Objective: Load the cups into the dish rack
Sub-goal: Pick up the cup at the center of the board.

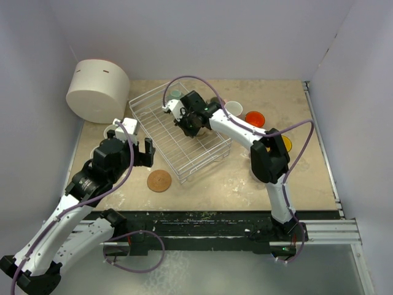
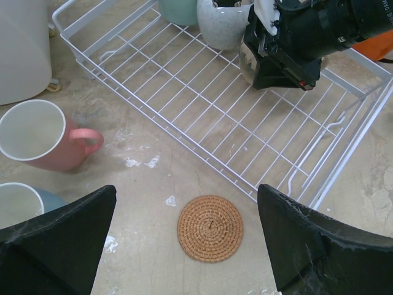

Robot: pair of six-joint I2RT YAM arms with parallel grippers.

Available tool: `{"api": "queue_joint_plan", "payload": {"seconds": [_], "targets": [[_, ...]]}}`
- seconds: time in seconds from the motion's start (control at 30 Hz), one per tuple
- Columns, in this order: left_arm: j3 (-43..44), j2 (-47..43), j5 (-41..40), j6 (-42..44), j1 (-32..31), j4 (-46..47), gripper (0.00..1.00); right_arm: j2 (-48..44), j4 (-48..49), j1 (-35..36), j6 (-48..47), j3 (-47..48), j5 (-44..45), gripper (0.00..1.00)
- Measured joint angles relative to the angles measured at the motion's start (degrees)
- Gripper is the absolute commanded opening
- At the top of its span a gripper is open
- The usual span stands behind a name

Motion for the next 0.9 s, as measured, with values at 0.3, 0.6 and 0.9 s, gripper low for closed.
{"api": "queue_joint_plan", "payload": {"seconds": [0.3, 0.6, 0.9], "targets": [[0.0, -0.2, 0.0, 0.0, 0.0, 0.0, 0.99, -1.9, 0.5, -1.2, -0.7, -1.7, 2.3, 0.01], [-0.1, -0.2, 0.0, 0.0, 0.0, 0.0, 1.00, -8.9, -2.7, -2.0, -5.1, -2.0, -10.9, 0.16], [-0.7, -1.1, 1.3, 1.1, 0.0, 1.4, 1.00, -24.7, -2.8, -4.4, -9.5, -10.4, -26.7, 0.27]]}}
